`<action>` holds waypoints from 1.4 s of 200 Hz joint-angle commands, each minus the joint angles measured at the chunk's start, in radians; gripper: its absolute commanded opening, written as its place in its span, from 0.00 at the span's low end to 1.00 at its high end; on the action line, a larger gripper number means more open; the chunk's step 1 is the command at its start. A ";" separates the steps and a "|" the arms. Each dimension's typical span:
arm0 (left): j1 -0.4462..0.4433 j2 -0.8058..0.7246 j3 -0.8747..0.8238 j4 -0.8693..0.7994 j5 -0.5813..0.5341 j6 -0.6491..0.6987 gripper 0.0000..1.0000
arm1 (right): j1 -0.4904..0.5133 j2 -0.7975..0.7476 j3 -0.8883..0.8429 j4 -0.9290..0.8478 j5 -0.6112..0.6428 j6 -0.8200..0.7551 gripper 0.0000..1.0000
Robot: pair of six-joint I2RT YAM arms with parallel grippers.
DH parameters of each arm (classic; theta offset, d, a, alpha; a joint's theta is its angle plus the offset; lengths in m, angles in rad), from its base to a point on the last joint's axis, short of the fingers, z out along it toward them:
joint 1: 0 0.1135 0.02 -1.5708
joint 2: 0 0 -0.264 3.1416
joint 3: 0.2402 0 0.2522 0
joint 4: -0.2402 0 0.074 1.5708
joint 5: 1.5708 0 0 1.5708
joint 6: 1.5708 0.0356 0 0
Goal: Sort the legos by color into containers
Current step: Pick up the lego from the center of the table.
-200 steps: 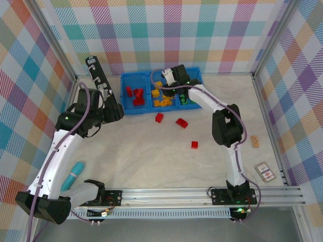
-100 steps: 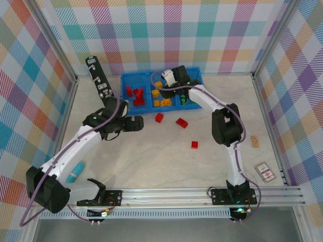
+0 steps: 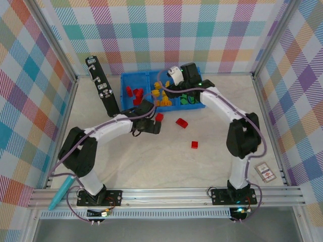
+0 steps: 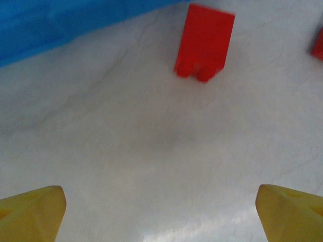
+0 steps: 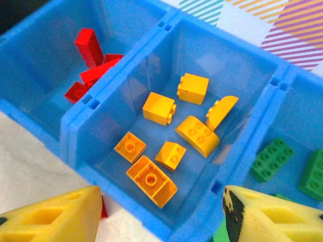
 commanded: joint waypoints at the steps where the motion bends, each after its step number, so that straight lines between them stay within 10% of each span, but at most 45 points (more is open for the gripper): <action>1: -0.007 0.079 0.082 0.074 -0.003 0.059 0.96 | -0.018 -0.099 -0.088 0.001 0.011 0.022 0.66; 151: 0.013 0.397 0.317 0.105 0.071 0.090 0.80 | -0.034 -0.527 -0.708 -0.029 0.026 0.329 0.69; 280: 0.020 0.359 0.306 0.019 0.056 0.059 0.24 | -0.035 -0.453 -0.676 -0.088 0.066 0.378 0.75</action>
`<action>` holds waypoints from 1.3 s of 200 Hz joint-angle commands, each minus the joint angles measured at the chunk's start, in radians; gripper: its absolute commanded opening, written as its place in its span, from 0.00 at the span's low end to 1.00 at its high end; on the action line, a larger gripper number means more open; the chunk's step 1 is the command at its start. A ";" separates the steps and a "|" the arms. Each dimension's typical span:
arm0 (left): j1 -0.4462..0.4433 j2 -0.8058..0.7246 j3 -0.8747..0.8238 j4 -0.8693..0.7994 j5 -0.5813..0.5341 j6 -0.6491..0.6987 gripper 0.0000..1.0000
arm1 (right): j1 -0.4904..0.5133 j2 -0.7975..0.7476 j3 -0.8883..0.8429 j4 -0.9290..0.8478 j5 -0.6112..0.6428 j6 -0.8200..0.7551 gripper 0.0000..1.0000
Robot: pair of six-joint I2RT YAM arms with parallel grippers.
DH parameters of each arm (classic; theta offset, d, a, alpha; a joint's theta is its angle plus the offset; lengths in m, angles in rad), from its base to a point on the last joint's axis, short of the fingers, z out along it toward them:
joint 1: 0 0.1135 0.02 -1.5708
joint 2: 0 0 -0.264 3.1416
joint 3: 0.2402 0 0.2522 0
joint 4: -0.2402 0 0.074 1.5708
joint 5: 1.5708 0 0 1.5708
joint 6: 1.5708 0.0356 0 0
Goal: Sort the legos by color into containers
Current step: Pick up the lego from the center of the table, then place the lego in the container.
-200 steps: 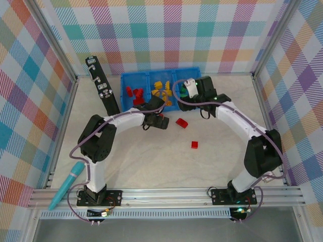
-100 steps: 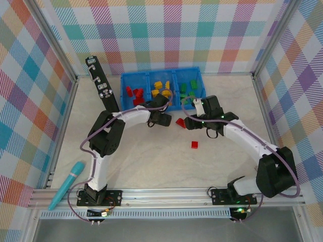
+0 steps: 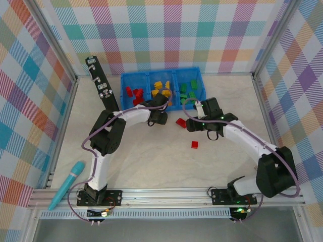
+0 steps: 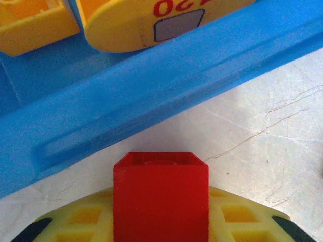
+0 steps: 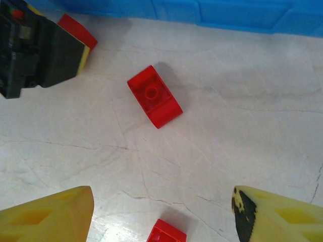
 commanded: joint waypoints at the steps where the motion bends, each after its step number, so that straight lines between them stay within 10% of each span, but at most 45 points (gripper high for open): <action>1: 0.006 -0.061 -0.022 -0.080 -0.008 -0.010 0.24 | 0.001 0.045 0.049 -0.036 -0.004 0.025 0.75; 144: 0.053 -0.443 0.189 -0.383 -0.084 0.004 0.23 | 0.000 0.383 0.238 -0.018 0.019 -0.217 0.78; 260: 0.276 -0.293 0.230 -0.245 -0.059 -0.053 0.23 | 0.007 0.537 0.370 -0.069 -0.010 -0.325 0.78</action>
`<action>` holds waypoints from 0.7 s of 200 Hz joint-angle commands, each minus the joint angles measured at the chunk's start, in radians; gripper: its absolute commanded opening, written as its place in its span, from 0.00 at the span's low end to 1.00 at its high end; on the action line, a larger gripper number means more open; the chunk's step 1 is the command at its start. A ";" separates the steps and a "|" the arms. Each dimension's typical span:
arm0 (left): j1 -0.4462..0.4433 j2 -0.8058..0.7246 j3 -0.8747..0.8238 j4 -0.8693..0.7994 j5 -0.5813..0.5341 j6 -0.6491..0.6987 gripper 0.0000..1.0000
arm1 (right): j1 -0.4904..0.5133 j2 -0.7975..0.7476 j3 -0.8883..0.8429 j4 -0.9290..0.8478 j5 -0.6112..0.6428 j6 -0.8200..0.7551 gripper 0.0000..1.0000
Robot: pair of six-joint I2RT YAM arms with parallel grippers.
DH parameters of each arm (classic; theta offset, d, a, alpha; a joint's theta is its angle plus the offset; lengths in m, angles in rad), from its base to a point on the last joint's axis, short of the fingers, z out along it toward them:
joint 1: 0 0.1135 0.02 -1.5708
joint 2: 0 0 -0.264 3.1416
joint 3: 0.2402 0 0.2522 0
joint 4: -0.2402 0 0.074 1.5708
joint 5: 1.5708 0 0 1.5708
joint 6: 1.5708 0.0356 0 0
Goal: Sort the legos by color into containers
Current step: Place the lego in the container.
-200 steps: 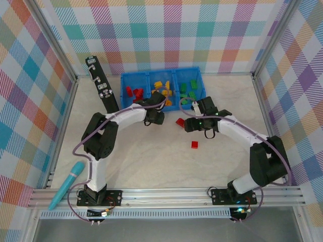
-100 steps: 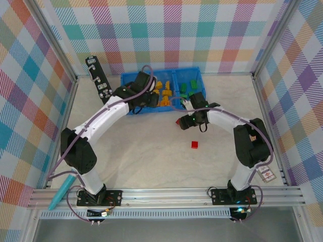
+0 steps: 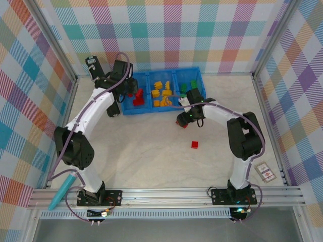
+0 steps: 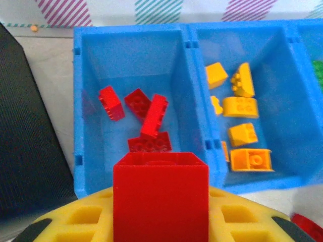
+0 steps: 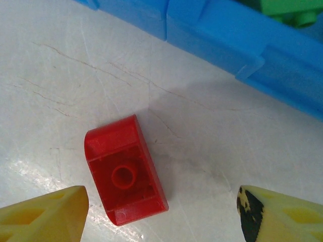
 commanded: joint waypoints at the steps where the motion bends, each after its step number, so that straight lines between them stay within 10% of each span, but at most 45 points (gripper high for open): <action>1: 0.012 0.070 0.021 0.040 0.020 -0.024 0.23 | 0.007 0.037 0.032 -0.046 -0.020 -0.031 0.78; 71: 0.050 0.299 0.067 0.097 0.005 -0.043 0.21 | 0.016 0.085 0.054 -0.047 0.008 -0.051 0.76; 140: 0.050 0.324 0.074 0.082 0.017 -0.035 0.39 | 0.036 0.117 0.086 -0.075 0.018 -0.076 0.44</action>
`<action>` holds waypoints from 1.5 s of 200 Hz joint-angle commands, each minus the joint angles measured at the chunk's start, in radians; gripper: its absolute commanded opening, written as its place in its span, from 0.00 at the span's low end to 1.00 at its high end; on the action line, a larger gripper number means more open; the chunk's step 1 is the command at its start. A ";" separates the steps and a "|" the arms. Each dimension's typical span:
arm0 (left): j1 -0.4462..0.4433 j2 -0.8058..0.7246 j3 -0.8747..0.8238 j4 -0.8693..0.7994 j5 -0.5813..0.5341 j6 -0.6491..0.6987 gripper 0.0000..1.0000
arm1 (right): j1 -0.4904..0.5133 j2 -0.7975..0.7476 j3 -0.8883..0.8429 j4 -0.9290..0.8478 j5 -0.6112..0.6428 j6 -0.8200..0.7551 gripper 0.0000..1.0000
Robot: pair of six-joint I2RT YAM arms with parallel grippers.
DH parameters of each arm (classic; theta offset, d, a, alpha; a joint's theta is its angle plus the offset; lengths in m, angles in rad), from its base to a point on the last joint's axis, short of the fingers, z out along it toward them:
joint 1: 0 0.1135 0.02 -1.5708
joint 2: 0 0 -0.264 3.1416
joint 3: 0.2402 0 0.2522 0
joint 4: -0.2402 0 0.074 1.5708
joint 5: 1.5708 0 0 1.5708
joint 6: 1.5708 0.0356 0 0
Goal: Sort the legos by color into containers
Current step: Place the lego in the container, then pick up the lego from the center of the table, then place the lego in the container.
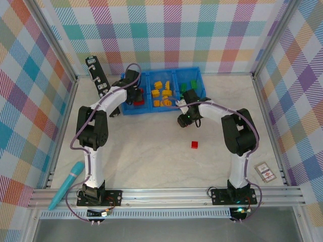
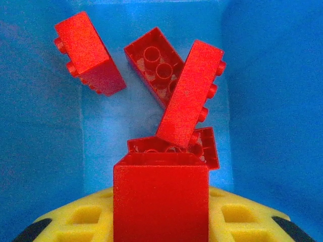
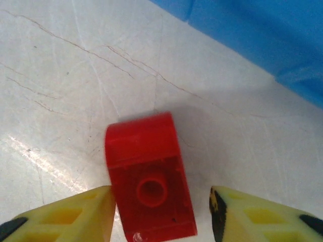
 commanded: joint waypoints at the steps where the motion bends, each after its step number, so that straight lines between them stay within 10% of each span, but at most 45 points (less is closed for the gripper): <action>1: 0.007 -0.022 0.029 0.002 0.009 -0.008 0.40 | 0.015 0.034 0.027 -0.037 0.004 -0.020 0.43; 53: 0.007 -0.112 0.016 0.012 0.016 0.022 0.71 | 0.020 0.032 0.039 -0.067 0.024 -0.030 0.27; 159: 0.011 -0.632 -0.181 -0.061 0.009 0.093 0.80 | 0.060 -0.111 0.365 -0.229 -0.060 0.000 0.22; 300: 0.017 -1.206 -0.479 -0.338 -0.018 0.122 0.85 | 0.238 0.354 1.069 -0.186 -0.097 -0.064 0.22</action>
